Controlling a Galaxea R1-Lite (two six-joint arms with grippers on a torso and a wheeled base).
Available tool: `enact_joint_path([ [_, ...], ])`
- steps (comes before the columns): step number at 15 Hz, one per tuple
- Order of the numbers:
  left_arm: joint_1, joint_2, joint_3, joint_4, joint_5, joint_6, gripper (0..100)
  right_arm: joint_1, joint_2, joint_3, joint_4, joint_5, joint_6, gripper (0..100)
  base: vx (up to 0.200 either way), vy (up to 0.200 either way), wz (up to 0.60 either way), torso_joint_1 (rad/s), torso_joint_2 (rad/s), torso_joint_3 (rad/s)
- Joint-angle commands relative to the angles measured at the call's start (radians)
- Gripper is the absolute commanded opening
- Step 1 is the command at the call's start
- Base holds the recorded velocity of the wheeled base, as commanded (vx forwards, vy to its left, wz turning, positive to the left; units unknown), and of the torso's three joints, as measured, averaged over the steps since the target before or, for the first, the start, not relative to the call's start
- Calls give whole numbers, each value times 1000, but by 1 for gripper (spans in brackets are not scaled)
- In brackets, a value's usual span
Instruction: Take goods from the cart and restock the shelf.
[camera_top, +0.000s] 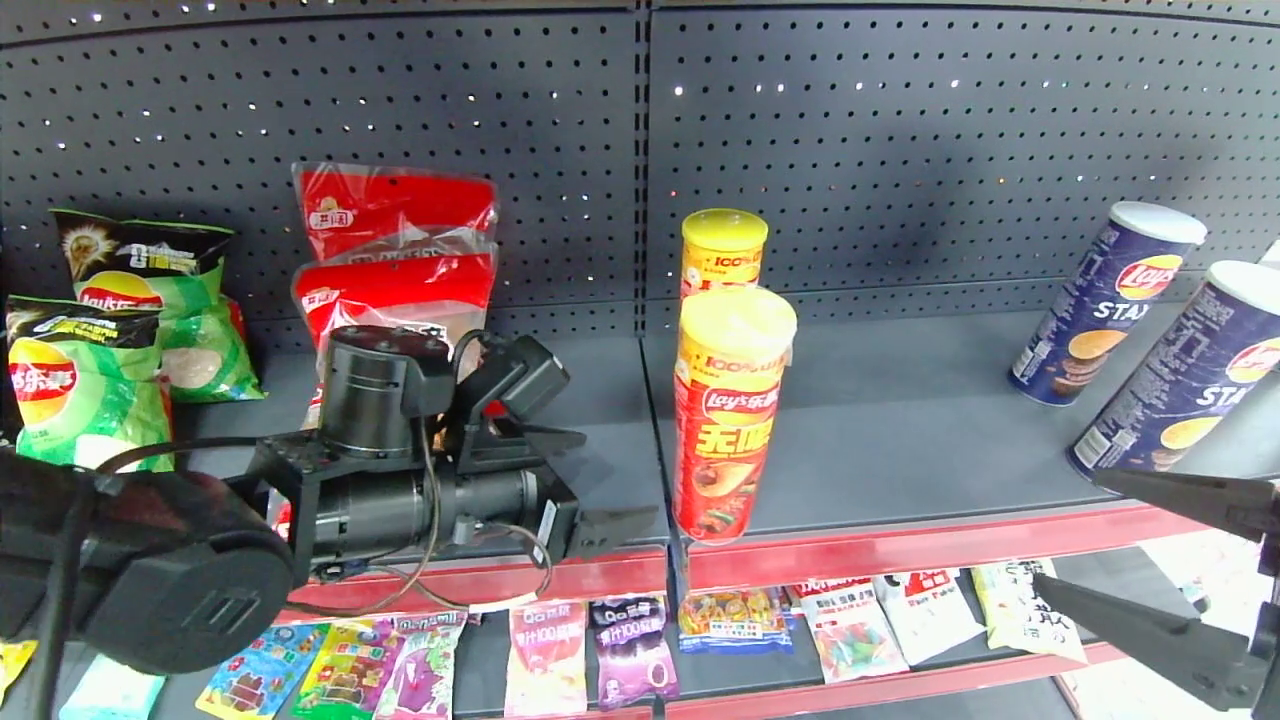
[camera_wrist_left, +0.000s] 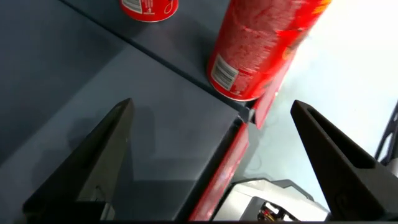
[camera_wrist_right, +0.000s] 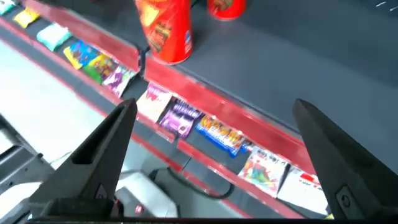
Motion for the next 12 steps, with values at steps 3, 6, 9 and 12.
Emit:
enact_joint_path([
  [3,-7,67,-31,-2,0,0,100,-15,-30,-2,-1,0,12,100,0,0,0,0,0,0],
  [6,-4,99,-57,0,2,0,100,-18,-29,-8,-1,0,16,100,0,0,0,0,0,0],
  [9,-6,133,-87,-2,2,0,100,-29,-24,-8,-4,0,16,100,0,0,0,0,0,0],
  [12,0,151,-101,0,2,1,100,-30,-20,-25,-2,0,16,100,0,0,0,0,0,0],
])
